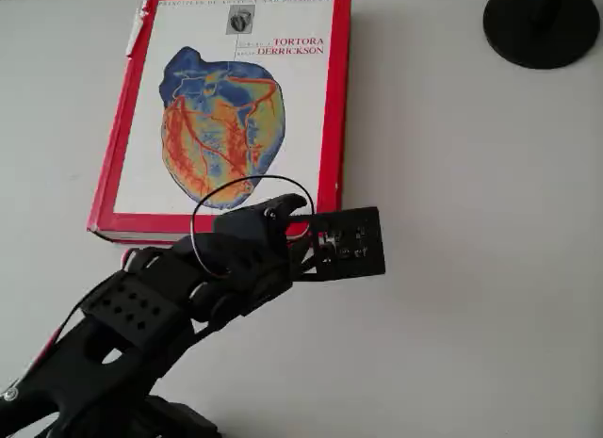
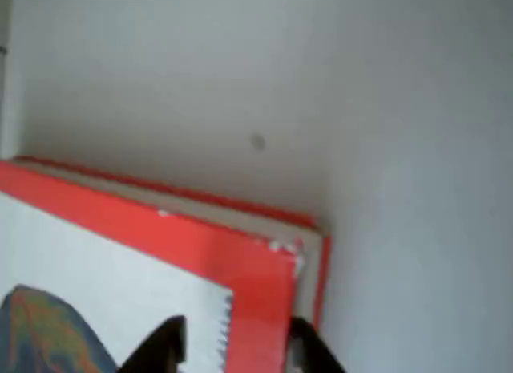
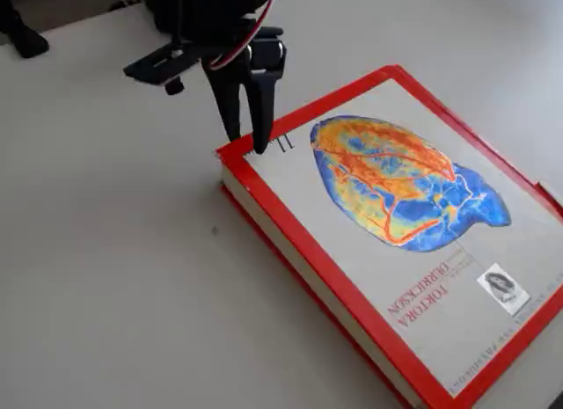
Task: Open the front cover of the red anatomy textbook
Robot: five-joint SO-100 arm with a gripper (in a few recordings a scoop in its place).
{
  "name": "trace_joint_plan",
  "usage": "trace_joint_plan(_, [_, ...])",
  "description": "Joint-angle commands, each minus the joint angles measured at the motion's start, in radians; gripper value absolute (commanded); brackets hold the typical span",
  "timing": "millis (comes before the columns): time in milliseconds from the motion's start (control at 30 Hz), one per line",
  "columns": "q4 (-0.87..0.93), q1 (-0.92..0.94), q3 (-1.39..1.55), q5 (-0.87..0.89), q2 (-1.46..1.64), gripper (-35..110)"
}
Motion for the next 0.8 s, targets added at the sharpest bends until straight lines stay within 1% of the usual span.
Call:
trace_joint_plan(0, [0.051,-0.020,-0.184,0.028,0.066,18])
trace_joint_plan(233, [0.199,-0.075,-0.296,0.067,0.143,18])
trace_joint_plan(567, [0.368,-0.120,-0.459,0.095,0.173,18])
trace_joint_plan(767, [0.526,-0.163,-0.634,0.109,0.196,18])
